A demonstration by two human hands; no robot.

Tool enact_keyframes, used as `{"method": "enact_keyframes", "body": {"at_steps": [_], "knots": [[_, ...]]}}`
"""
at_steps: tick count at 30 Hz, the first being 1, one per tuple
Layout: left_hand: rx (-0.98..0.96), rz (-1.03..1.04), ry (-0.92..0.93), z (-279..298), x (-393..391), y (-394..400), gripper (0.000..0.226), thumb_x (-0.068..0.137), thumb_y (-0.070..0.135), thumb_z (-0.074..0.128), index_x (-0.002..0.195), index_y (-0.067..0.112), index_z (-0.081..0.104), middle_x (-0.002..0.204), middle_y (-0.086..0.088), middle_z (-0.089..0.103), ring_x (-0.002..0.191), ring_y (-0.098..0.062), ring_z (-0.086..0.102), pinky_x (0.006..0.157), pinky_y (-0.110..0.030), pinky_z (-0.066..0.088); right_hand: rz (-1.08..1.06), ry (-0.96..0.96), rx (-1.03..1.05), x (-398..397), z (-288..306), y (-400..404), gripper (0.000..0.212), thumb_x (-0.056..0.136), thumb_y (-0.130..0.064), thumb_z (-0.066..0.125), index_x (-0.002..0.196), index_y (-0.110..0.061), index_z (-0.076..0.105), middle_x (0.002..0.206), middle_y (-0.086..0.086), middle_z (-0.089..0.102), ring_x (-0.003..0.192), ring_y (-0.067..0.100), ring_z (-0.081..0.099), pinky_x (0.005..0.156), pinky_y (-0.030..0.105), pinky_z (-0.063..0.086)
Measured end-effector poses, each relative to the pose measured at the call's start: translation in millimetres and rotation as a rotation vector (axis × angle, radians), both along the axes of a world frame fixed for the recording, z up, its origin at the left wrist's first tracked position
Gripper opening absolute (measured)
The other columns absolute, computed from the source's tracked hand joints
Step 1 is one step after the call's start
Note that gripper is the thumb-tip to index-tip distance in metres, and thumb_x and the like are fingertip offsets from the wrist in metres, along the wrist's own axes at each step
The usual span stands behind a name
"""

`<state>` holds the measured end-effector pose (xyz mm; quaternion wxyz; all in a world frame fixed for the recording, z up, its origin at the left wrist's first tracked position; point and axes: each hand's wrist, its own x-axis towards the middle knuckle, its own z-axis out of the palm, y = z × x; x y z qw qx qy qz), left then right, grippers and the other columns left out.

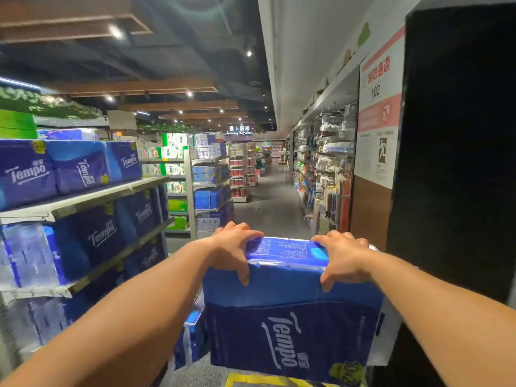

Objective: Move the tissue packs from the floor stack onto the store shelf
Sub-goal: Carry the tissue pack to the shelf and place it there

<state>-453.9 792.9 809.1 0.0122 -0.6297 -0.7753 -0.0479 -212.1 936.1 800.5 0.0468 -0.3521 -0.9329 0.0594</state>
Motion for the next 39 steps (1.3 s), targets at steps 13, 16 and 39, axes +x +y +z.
{"method": "enact_keyframes", "body": {"at_steps": [13, 16, 39], "knots": [[-0.057, 0.088, 0.003, -12, -193, 230, 0.115, 0.059, 0.050, 0.089, 0.154, 0.036, 0.026, 0.131, 0.005, 0.041, 0.122, -0.021, 0.034, 0.107, -0.046, 0.031, 0.085, -0.033, 0.009, -207, -15, 247, 0.108, 0.057, -0.054, 0.085, 0.149, -0.038, 0.032, 0.131, -0.005, 0.044, 0.124, 0.021, 0.041, 0.104, 0.049, 0.036], [-0.073, 0.125, 0.008, -17, -235, 276, 0.114, 0.059, 0.050, 0.089, 0.154, 0.035, 0.027, 0.135, 0.003, 0.042, 0.125, -0.023, 0.035, 0.107, -0.046, 0.032, 0.118, -0.039, 0.011, -258, -18, 305, 0.109, 0.057, -0.054, 0.084, 0.151, -0.037, 0.031, 0.133, -0.005, 0.044, 0.125, 0.021, 0.041, 0.105, 0.048, 0.036], [-0.074, 0.701, 0.100, -1, -617, 503, 0.119, 0.048, 0.052, 0.089, 0.152, 0.038, 0.033, 0.132, 0.005, 0.045, 0.120, -0.024, 0.040, 0.106, -0.050, 0.034, 0.680, -0.001, 0.025, -761, -13, 616, 0.118, 0.049, -0.053, 0.086, 0.154, -0.036, 0.032, 0.149, 0.001, 0.041, 0.138, 0.028, 0.037, 0.109, 0.052, 0.035]]}}
